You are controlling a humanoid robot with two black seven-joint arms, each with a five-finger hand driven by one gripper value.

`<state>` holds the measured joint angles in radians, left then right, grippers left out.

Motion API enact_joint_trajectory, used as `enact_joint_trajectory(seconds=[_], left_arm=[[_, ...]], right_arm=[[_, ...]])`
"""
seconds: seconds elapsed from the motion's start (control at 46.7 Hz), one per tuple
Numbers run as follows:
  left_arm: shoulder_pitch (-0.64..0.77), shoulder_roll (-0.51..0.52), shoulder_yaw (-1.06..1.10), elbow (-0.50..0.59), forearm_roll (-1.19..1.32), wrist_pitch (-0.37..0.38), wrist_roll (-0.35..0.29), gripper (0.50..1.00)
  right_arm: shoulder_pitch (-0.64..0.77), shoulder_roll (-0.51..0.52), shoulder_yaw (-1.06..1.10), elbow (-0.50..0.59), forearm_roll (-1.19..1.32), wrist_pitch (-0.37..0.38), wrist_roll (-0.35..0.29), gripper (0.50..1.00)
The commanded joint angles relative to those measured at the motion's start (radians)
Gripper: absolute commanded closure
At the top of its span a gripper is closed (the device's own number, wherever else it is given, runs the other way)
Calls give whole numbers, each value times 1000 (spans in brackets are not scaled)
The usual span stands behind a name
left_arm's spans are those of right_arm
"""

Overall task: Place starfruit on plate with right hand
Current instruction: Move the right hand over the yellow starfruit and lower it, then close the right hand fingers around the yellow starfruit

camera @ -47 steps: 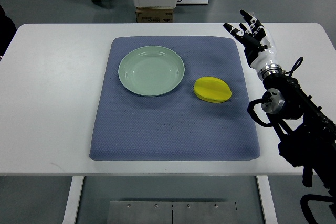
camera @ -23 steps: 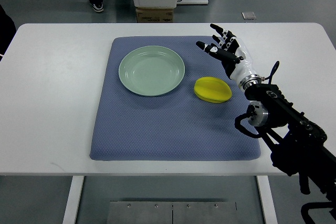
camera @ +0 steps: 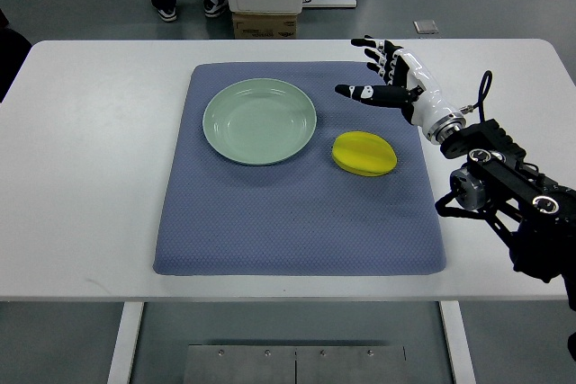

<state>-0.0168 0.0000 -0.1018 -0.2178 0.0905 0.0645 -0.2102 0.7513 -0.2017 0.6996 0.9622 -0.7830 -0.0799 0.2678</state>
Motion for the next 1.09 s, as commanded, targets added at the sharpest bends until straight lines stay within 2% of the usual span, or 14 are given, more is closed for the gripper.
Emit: enact_joint_trajectory(seconds=[0.0, 0.236, 0.75, 1.071], left_arm=[[0, 0, 1, -2, 0, 0, 0, 500], [0, 0, 1, 0, 0, 0, 0, 500], [0, 0, -1, 0, 0, 0, 0, 500], [0, 0, 1, 0, 0, 0, 0, 500]], right_arm=[[14, -33, -51, 4, -39, 5, 24, 500], [71, -91, -210, 6, -117, 5, 79, 500], [141, -108, -413, 10, -182, 8, 93, 500], [140, -105, -463, 0, -197, 6, 94, 500]])
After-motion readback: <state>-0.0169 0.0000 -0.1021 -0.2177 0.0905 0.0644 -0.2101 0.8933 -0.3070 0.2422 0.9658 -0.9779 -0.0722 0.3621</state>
